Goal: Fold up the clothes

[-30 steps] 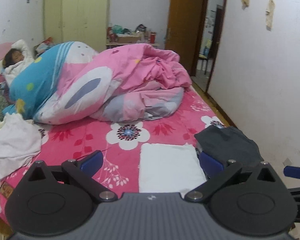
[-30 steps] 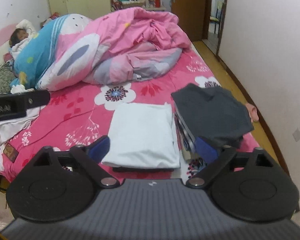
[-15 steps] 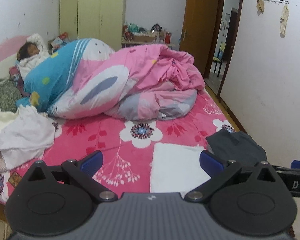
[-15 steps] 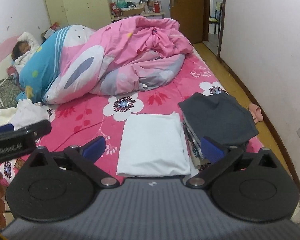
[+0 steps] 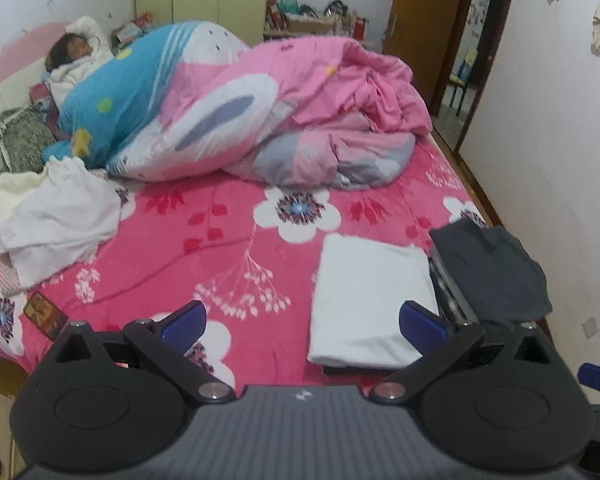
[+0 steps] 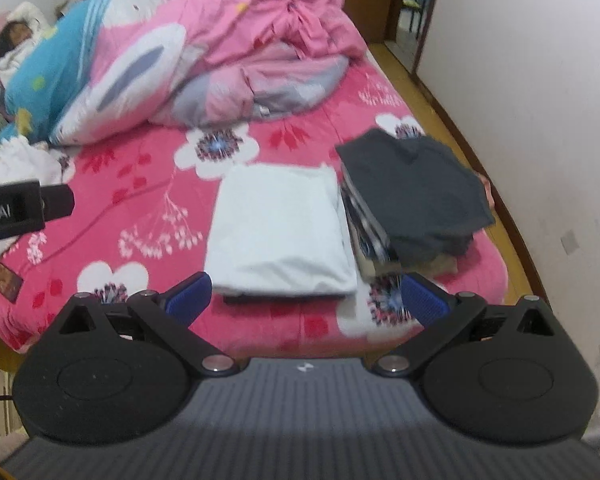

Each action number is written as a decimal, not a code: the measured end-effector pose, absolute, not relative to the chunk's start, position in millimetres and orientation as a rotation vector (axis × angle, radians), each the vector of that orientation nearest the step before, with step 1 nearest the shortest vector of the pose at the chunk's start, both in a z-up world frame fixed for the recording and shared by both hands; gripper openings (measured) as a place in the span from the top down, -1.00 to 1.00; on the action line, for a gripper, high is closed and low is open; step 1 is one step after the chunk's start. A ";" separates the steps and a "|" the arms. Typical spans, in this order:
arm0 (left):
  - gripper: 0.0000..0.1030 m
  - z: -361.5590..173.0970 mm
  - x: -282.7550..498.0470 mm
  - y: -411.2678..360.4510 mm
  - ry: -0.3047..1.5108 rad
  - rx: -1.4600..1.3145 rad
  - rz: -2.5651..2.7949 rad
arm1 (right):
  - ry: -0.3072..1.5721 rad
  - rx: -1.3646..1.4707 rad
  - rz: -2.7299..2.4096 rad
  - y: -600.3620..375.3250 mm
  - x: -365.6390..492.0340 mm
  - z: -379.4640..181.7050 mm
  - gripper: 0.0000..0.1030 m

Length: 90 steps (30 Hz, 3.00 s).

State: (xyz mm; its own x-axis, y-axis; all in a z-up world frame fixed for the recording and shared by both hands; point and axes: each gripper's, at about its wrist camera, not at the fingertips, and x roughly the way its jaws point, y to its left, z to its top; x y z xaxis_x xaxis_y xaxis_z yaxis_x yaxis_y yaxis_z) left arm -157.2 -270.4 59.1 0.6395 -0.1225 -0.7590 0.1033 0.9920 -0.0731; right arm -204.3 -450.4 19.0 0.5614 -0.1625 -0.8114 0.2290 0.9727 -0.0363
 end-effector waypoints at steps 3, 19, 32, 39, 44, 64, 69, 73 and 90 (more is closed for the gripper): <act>-1.00 54.2 -160.6 -277.7 0.896 -0.013 -0.149 | 0.961 0.083 -0.246 -450.7 -209.3 16.3 -0.97; -1.00 40.2 -173.4 -311.2 0.957 0.014 -0.221 | 0.973 0.079 -0.383 -472.9 -231.4 13.4 -0.97; -1.00 38.6 -179.3 -319.7 0.970 0.020 -0.224 | 0.982 0.086 -0.429 -482.8 -246.0 10.6 -0.97; -0.99 36.7 -181.6 -322.5 0.971 0.032 -0.231 | 0.985 0.089 -0.433 -484.4 -247.5 9.9 -0.97; -0.99 36.3 -182.4 -324.5 0.972 0.037 -0.235 | 0.987 0.097 -0.440 -486.7 -249.8 9.2 -0.97; -1.00 35.7 -183.1 -329.1 0.978 0.044 -0.245 | 0.988 0.116 -0.460 -488.3 -255.3 8.6 -0.97; -1.00 35.0 -182.1 -330.0 0.983 0.045 -0.252 | 0.987 0.116 -0.467 -489.3 -255.8 8.9 -0.97; -1.00 33.8 -182.8 -333.0 0.988 0.052 -0.260 | 0.991 0.121 -0.472 -491.5 -256.5 8.6 -0.97; -1.00 30.5 -180.5 -340.5 0.997 0.060 -0.257 | 1.002 0.131 -0.478 -499.0 -255.7 5.0 -0.97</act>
State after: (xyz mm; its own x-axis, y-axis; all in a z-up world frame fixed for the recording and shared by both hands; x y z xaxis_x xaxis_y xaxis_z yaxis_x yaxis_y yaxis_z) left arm -180.5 -340.5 30.5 0.5153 -0.1868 -0.8364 0.2415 0.9681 -0.0674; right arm -255.7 -499.0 5.0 0.4450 -0.3256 -0.8342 0.4437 0.8894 -0.1105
